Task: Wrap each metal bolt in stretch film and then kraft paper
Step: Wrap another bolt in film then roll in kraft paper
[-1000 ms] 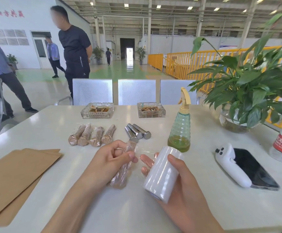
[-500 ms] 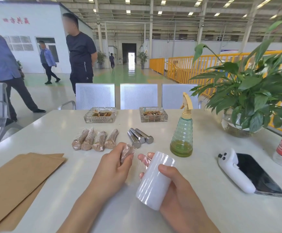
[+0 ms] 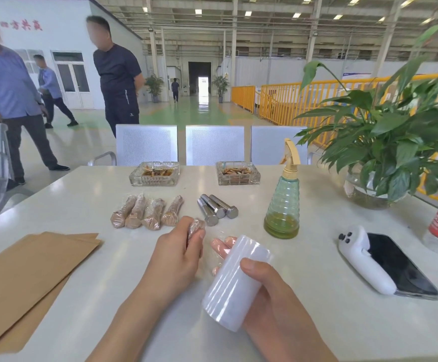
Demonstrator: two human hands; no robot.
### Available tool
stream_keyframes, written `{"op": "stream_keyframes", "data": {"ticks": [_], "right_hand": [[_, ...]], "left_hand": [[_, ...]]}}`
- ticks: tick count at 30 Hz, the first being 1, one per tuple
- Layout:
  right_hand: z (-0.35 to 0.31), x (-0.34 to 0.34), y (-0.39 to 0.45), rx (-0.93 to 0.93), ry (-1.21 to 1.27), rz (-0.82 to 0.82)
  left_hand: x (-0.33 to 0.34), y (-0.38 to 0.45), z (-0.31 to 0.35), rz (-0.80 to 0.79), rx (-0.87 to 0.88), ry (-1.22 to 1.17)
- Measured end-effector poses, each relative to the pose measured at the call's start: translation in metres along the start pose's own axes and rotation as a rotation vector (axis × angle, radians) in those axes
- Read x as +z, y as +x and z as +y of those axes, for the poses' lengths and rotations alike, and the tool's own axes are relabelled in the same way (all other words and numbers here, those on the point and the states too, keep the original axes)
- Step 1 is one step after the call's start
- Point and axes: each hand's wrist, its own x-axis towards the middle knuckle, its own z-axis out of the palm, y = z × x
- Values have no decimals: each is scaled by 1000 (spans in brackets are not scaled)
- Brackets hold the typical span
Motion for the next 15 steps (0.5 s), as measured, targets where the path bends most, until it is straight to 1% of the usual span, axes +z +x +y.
{"op": "stream_keyframes", "data": {"ticks": [2,3,4,6,7,8,9,11,12,15], "right_hand": [[0,2,0,-7,-34,20],[0,2,-1,-9,-39,24],[-1,2,0,-10,-42,27],[-1,3,0,-14,-33,38],[-2,3,0,-20,-20,47],[-3,4,0,-27,-10,44],[-4,4,-1,-32,1,36],[-7,3,-2,-30,32,32],[-7,1,-1,-25,52,37],[-9,-2,-1,-16,88,65]], "left_hand": [[-1,1,-3,-13,-3,14],[-2,1,-2,-36,-49,-57],[-4,3,1,-54,-142,-192],[-6,7,7,-93,-424,-559],[-8,9,8,-135,-508,-663],[-9,9,7,-187,-525,-677],[-11,7,6,-232,-490,-639],[-15,3,5,-286,-319,-524],[-16,0,6,-276,-257,-488],[-14,-2,6,-191,-195,-467]]}}
